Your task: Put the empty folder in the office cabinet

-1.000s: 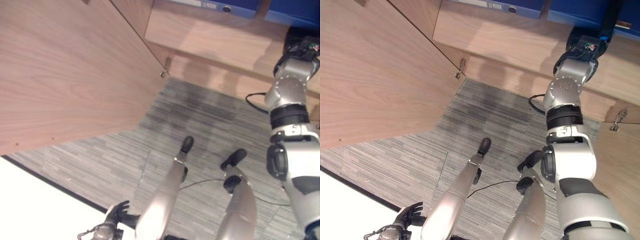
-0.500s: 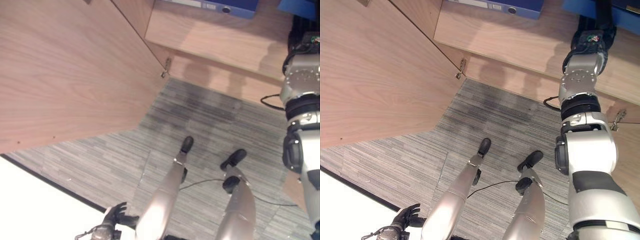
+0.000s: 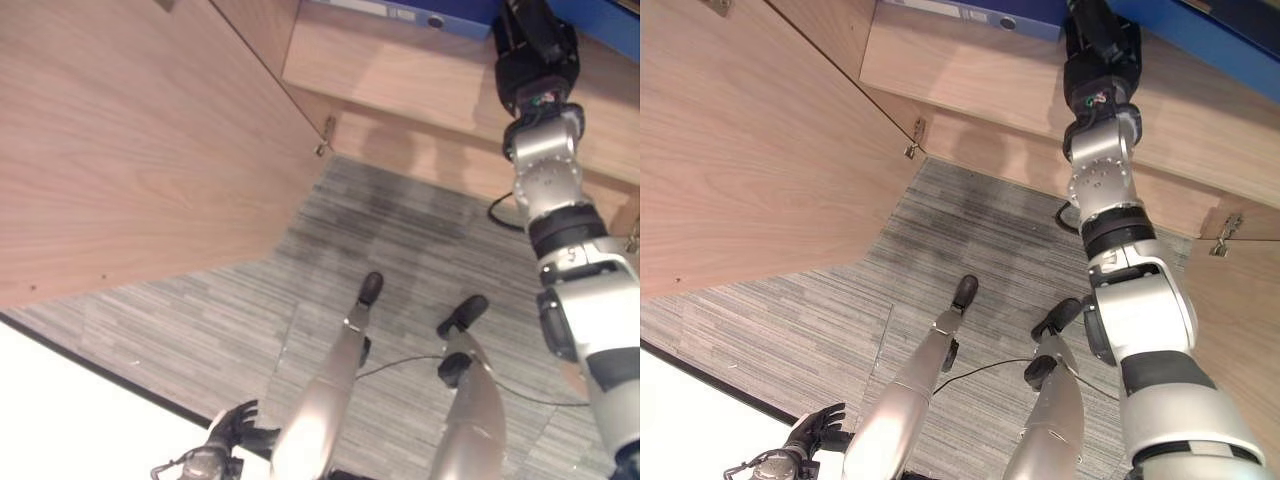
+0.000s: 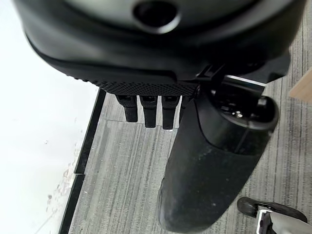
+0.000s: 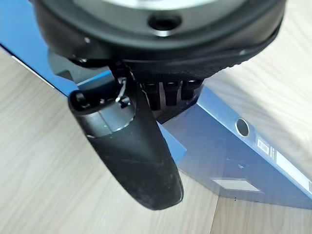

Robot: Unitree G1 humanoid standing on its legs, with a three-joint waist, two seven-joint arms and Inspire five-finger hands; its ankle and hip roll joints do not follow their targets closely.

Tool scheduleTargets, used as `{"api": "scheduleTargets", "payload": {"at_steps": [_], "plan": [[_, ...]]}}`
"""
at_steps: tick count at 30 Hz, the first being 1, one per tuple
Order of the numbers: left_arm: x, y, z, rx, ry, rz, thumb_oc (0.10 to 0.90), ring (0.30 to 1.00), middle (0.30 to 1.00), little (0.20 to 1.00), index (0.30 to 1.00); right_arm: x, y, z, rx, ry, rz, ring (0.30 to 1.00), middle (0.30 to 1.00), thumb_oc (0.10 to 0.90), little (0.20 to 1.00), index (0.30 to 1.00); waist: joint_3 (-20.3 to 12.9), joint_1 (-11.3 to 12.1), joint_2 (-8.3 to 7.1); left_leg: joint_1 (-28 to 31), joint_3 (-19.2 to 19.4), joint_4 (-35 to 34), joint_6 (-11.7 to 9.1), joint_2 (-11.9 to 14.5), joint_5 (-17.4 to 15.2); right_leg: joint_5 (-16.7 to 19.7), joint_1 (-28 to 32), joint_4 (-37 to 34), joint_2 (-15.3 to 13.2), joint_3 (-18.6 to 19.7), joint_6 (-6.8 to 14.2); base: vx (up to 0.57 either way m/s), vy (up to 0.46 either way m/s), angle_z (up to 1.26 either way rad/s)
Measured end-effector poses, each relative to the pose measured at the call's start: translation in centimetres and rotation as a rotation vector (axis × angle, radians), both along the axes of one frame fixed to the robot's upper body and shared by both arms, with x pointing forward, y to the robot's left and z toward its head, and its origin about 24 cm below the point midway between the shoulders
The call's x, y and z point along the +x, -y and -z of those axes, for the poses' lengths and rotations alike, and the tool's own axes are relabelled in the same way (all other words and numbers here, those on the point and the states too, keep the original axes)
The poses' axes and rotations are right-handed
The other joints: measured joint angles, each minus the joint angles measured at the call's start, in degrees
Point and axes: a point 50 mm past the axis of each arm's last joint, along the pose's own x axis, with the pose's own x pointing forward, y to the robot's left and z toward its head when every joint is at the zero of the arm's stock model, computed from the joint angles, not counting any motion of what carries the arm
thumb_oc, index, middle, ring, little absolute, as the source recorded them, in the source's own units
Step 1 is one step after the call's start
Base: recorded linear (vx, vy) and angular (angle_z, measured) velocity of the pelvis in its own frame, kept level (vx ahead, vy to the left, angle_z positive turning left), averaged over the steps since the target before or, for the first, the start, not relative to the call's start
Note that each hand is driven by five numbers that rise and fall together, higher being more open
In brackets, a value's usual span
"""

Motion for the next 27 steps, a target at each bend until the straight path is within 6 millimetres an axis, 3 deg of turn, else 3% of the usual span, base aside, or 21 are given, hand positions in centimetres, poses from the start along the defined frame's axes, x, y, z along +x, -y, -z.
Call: {"api": "scheduleTargets", "payload": {"at_steps": [7, 10, 11, 14, 16, 18, 24, 27], "plan": [[-0.1, -0.2, 0.0, 0.002, -0.003, -0.01, 0.8, 0.9, 0.9, 0.9, 0.9, 0.3, -0.3, 1.3, -0.091, -0.055, 0.004, 0.9, 0.9, 0.8, 0.9, 0.9, -0.42, -1.36, -0.86, 0.44, 0.36, -0.52, 0.09, 0.7, 0.08, 1.22, 1.01, -1.95, 1.06, -0.12, -0.39, -0.02, 0.006, -0.05], [0.0, -0.2, 0.0, 0.001, 0.004, -0.008, 0.8, 0.9, 0.9, 0.9, 0.9, 0.4, 0.8, 2.3, -0.15, -0.103, 0.047, 0.9, 0.9, 0.8, 0.9, 0.9, -0.42, -1.53, -0.96, 0.84, 0.38, -0.53, 0.09, 0.81, 0.08, 1.74, 1.58, -2.5, 1.35, -0.15, -0.8, -0.02, 0.036, -0.03], [-0.1, -0.2, 0.0, 0.003, 0.0, -0.01, 0.8, 0.9, 0.9, 0.9, 0.9, 0.7, 2.3, 4.1, -0.165, -0.2, 0.103, 0.9, 0.9, 0.8, 0.9, 0.9, -0.68, -1.39, -1.49, 1.47, 0.54, -0.59, 0.15, 0.83, -0.05, 1.6, 2.24, -2.9, 1.4, -0.02, -0.46, -0.01, 0.016, -0.06], [-0.8, -0.7, 0.4, 0.019, -0.037, -0.026, 0.8, 0.9, 0.9, 0.9, 0.9, 0.9, 2.4, 5.8, -0.208, -0.295, 0.122, 0.9, 0.9, 0.8, 0.9, 0.9, -2.32, -2.29, -3.82, 1.43, 0.79, -0.92, 0.24, 0.88, -0.3, 1.77, 2.25, -4.22, 1.67, 0.28, -0.02, -0.02, 0.002, -0.07], [-1.1, -1.0, 0.4, 0.028, -0.049, -0.029, 0.8, 0.9, 0.9, 0.9, 0.9, 1.0, 2.7, 7.2, -0.32, -0.391, 0.138, 0.9, 0.9, 0.8, 0.9, 0.9, -3.85, -2.76, -6.0, 1.43, 0.8, -1.43, 0.04, 0.91, -0.17, 1.97, 2.36, -5.02, 1.74, 0.1, 0.26, 0.0, 0.0, 0.0], [-1.0, -1.0, 0.4, 0.027, -0.045, -0.027, 0.8, 0.9, 0.9, 0.9, 0.9, 0.8, 3.6, 8.2, -0.488, -0.488, 0.171, 0.9, 0.9, 0.8, 0.9, 0.9, -4.56, -2.62, -7.03, 1.91, 0.75, -1.5, -0.14, 0.91, -0.34, 2.09, 3.11, -5.39, 1.75, -0.1, 0.43, 0.0, 0.0, 0.0], [-0.8, -1.0, 0.3, 0.033, -0.036, -0.014, 0.8, 0.9, 0.9, 0.9, 0.9, 0.3, 5.6, 7.9, -0.973, -0.632, 0.285, 0.9, 0.9, 0.8, 0.9, 0.9, -5.83, -1.75, -7.16, 3.1, 0.56, -3.53, -0.2, 1.08, 0.46, 3.53, 4.77, -7.8, 2.32, -0.75, 1.19, 0.0, -0.006, 0.0], [-0.9, -1.3, 0.2, 0.044, -0.039, -0.008, 0.8, 0.9, 0.9, 0.9, 0.9, 0.3, 5.9, 7.7, -1.07, -0.652, 0.297, 0.9, 0.9, 0.8, 0.9, 0.9, -5.85, -1.3, -7.16, 4.14, 0.57, -4.49, -0.31, 1.4, 0.71, 4.0, 5.88, -9.02, 2.76, -1.16, 0.88, 0.0, -0.002, -0.01]]}}
